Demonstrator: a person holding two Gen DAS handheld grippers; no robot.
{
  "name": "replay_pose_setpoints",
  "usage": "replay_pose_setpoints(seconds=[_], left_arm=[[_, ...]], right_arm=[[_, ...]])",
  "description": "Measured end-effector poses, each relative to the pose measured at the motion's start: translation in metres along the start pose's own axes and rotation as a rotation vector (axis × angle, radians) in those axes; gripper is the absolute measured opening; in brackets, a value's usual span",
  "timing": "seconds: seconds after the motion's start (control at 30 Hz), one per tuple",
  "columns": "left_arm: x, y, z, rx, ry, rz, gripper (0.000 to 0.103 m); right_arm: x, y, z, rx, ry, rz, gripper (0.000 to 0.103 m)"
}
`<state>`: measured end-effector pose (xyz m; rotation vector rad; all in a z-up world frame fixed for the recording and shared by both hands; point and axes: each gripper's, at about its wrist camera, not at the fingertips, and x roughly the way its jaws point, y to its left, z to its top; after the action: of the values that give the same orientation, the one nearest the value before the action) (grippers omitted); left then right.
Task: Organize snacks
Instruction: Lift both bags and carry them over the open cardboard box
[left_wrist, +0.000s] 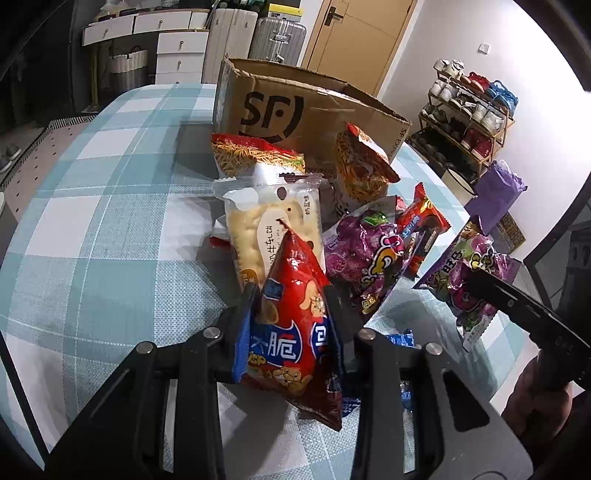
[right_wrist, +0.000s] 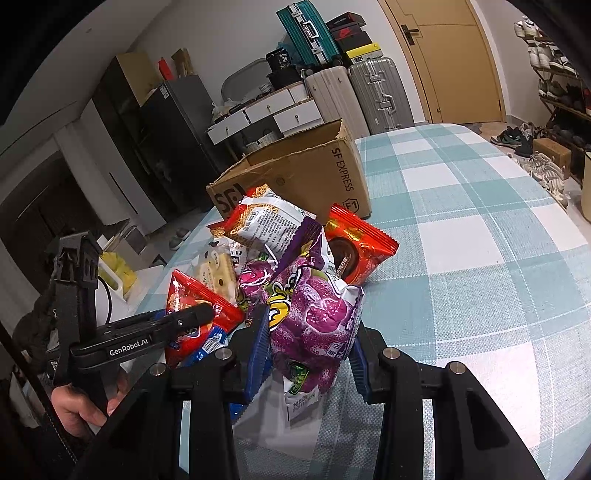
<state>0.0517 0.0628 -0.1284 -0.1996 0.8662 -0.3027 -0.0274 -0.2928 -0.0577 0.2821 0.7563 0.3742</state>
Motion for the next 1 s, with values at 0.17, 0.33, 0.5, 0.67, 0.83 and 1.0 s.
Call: replay_pose_setpoints(seconds=[0.17,0.33,0.5,0.67,0.83,1.0], left_arm=[[-0.007,0.002,-0.001,-0.011,-0.007,-0.021,0.029],[-0.019,-0.002,-0.005,-0.013,-0.012,-0.029,0.029],[-0.030,-0.006,-0.008,-0.006,-0.021,-0.034,0.029],[-0.041,-0.012,-0.007,0.011,-0.046,-0.043,0.029],[-0.056,-0.019,-0.001,0.027,-0.080,-0.042,0.029],[-0.071,-0.028,0.011,0.057,-0.119,-0.035,0.029]], right_arm=[[-0.001,-0.001,0.001,0.002,-0.005,-0.001,0.039],[-0.002,0.000,0.003,0.002,-0.010,0.002,0.039],[-0.004,0.004,0.004,-0.007,-0.016,0.007,0.039],[-0.006,0.011,0.007,-0.021,-0.022,0.024,0.039],[-0.007,0.021,0.012,-0.043,-0.028,0.042,0.039],[-0.010,0.033,0.022,-0.077,-0.043,0.061,0.039]])
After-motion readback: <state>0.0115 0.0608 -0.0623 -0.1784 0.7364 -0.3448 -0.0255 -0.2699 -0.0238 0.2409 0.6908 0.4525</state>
